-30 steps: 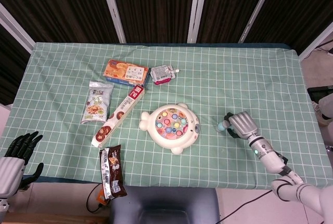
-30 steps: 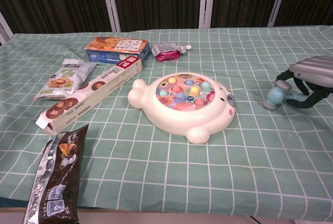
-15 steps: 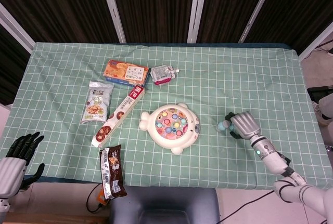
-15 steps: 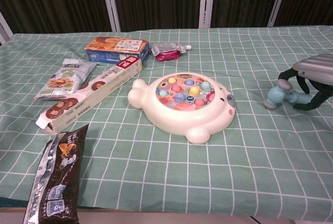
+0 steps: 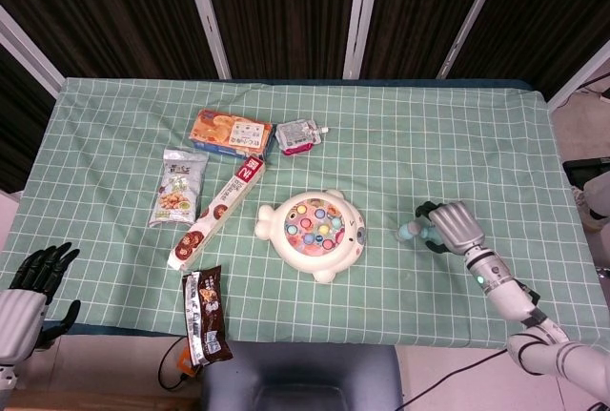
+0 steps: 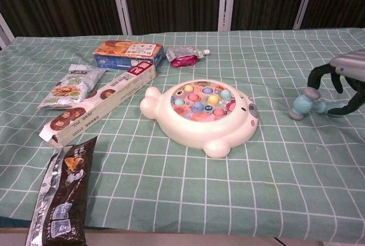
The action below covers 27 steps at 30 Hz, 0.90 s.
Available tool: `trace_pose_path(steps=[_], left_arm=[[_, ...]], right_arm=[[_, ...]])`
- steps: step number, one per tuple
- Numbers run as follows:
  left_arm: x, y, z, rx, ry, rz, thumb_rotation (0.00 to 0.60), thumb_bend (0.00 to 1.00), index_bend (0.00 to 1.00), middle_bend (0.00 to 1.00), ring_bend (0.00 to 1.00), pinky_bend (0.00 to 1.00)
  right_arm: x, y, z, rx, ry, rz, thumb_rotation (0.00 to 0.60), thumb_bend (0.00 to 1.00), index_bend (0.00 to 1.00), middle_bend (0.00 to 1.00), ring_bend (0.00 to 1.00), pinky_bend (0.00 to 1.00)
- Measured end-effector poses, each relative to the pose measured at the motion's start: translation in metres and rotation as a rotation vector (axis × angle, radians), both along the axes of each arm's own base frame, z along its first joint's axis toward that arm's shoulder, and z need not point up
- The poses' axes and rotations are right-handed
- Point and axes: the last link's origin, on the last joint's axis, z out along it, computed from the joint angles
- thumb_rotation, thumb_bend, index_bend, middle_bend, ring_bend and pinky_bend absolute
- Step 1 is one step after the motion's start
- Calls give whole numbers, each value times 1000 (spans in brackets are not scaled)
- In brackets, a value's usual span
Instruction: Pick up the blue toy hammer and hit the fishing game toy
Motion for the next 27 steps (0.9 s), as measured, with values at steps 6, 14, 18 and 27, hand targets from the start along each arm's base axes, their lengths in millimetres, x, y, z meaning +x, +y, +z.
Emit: trace_pose_path(steps=[6,14,18,27], left_arm=[[-1,0,2,10,-1,5,600,429,0,42,25,99],[-2,1,0,16,10,15,600,427,0,40,25,99],[-2,2,-1,20,17,20,600,428,0,41,25,99],[-4,8,-4,24,29,47,600,429,0,33,26,98]], right_arm=[[7,20,27,-94,-82,34,600,318,304,282,322,537],[12,103,75,-232,-92,-40,600,262,34,0,16,107],[9,146,97,-347,-126,-114,600,260,29,0,9,55],[-36,171,116,-393,-142,-212,600,263,23,0,0,5]])
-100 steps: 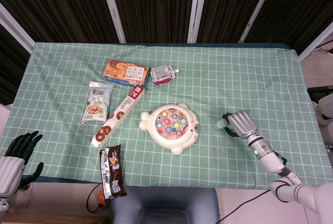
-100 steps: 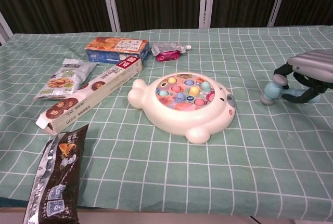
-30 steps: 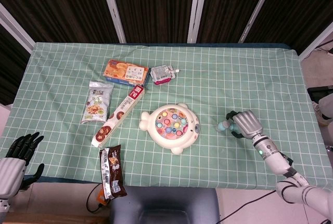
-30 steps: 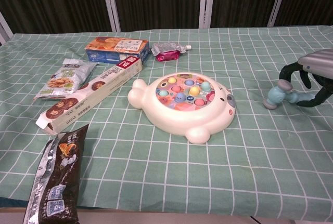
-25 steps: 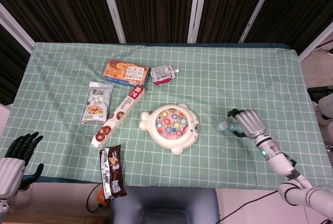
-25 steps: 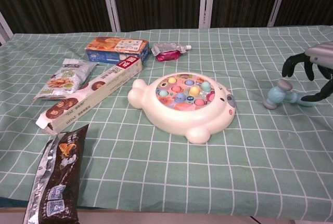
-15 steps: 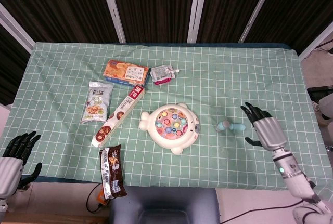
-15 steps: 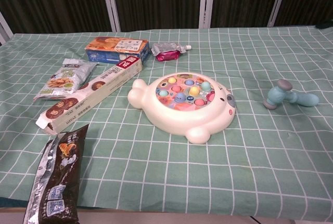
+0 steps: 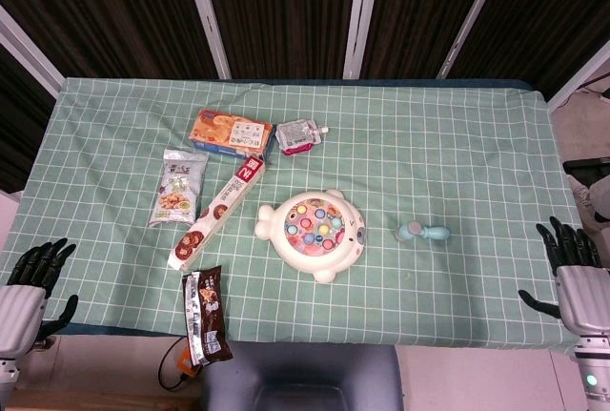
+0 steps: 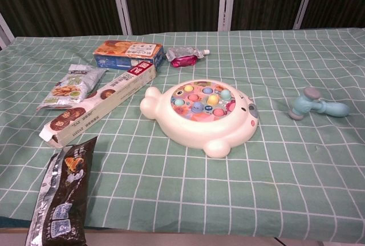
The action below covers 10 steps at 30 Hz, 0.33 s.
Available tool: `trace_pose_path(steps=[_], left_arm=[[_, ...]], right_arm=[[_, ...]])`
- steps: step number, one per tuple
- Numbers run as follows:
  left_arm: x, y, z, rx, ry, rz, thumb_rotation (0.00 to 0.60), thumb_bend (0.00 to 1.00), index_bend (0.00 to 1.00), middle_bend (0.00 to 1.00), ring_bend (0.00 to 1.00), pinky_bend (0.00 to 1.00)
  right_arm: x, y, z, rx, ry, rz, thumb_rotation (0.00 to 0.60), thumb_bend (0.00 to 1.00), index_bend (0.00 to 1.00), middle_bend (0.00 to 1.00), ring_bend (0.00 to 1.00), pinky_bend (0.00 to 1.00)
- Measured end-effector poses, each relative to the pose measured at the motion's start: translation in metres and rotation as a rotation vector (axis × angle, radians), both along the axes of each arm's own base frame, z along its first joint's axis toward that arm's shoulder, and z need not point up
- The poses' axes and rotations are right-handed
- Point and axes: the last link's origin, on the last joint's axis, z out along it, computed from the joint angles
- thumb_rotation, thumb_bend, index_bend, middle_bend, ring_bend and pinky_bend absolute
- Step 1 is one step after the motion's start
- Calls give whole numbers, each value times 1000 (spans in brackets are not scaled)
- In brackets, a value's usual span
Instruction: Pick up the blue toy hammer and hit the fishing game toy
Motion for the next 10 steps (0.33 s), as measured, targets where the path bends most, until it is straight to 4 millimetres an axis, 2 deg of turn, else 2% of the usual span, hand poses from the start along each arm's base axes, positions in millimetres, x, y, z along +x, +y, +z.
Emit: trace_pose_path(steps=[10], left_arm=[[1,-3,2,7,-10,-10,600,428,0,32,25,98]], right_arm=[[-3,3,-4,26,36,-27,600,264,23,0,0,6]])
